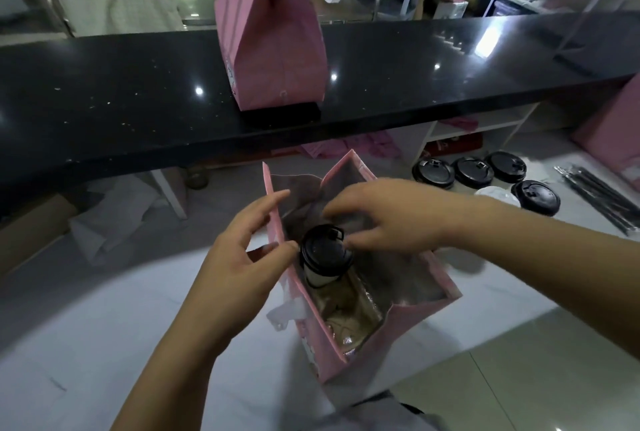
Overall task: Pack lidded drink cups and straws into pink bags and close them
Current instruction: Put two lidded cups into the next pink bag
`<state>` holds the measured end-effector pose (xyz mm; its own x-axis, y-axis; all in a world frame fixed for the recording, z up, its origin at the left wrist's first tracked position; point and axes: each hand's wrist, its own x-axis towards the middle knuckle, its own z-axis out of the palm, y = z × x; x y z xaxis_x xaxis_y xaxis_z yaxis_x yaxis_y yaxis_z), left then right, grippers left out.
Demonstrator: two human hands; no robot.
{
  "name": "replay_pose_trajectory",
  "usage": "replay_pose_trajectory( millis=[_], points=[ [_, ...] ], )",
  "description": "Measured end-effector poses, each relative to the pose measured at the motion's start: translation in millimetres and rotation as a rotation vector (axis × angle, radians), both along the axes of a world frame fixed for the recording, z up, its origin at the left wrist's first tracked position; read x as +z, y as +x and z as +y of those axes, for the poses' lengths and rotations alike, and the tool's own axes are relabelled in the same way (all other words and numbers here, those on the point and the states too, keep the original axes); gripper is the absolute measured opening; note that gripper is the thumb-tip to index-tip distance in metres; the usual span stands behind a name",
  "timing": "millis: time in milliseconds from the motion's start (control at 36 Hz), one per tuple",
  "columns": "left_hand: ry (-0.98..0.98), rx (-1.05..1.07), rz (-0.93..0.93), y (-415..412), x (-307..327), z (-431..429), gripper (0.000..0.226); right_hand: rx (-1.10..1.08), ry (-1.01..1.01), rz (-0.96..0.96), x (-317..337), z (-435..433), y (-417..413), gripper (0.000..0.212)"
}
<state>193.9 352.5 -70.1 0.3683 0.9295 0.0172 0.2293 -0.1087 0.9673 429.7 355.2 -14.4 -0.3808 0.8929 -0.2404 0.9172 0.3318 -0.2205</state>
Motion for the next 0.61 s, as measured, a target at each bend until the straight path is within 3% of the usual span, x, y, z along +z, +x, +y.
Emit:
replay_pose_trajectory(
  millis=[222, 278, 472, 611],
  points=[
    [0.028, 0.035, 0.171, 18.9, 6.4, -7.6, 0.061, -0.31, 0.189, 0.401, 20.5, -23.7, 84.6, 0.022],
    [0.038, 0.071, 0.191, 25.0, 9.9, -11.6, 0.062, -0.344, 0.192, 0.427, 12.5, -24.6, 107.1, 0.014],
    [-0.012, 0.257, 0.225, 53.2, 25.2, -36.1, 0.056, -0.343, 0.064, 0.5, -16.9, -28.7, 166.3, 0.022],
    [-0.073, 0.371, 0.246, 80.3, 38.2, -61.4, 0.058, -0.204, -0.006, 0.403, -42.5, -23.2, 190.8, 0.031]
  ],
)
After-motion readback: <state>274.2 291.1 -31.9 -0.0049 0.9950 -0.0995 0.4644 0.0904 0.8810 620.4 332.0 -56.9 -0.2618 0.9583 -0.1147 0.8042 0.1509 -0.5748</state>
